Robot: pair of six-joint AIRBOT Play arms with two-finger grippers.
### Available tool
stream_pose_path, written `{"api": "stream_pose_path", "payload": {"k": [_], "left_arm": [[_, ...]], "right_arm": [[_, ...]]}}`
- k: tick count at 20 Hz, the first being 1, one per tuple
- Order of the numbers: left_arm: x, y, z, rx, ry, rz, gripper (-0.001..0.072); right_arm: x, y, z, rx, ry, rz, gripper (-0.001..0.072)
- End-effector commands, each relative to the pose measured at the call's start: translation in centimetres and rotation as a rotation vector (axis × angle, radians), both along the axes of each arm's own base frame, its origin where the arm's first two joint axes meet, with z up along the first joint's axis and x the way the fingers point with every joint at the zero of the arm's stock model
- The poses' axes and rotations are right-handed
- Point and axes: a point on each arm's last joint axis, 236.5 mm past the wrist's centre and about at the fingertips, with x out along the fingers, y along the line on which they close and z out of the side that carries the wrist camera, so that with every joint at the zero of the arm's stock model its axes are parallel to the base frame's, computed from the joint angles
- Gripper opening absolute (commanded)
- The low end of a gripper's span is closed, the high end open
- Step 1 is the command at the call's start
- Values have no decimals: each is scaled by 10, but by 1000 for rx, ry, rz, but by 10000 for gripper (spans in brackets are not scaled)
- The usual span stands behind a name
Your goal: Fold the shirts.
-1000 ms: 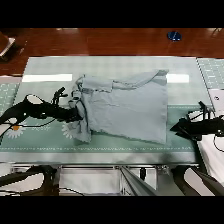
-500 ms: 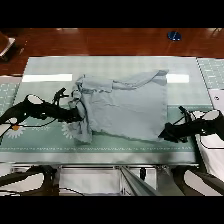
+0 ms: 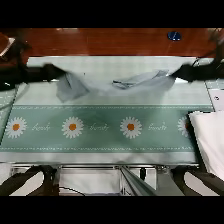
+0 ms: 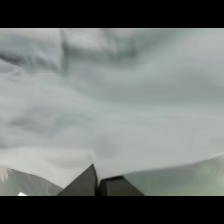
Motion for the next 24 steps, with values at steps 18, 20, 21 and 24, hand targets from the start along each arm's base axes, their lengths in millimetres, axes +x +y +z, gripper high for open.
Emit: {"api": "stream_pose_path", "payload": {"k": [18,20,21,24], "left_arm": [[-242,90,330,579,-865,552,17],[-211,96,288,543,-726,516,17],[-196,99,265,526,-662,498,17],[-145,100,191,439,-462,427,17]], "right_arm": [[-223,-59,321,-398,-836,-340,20],[-199,-55,291,-379,-742,-299,20],[-185,-52,272,-363,-685,-272,20],[-132,-41,197,-313,-471,-173,20]]}}
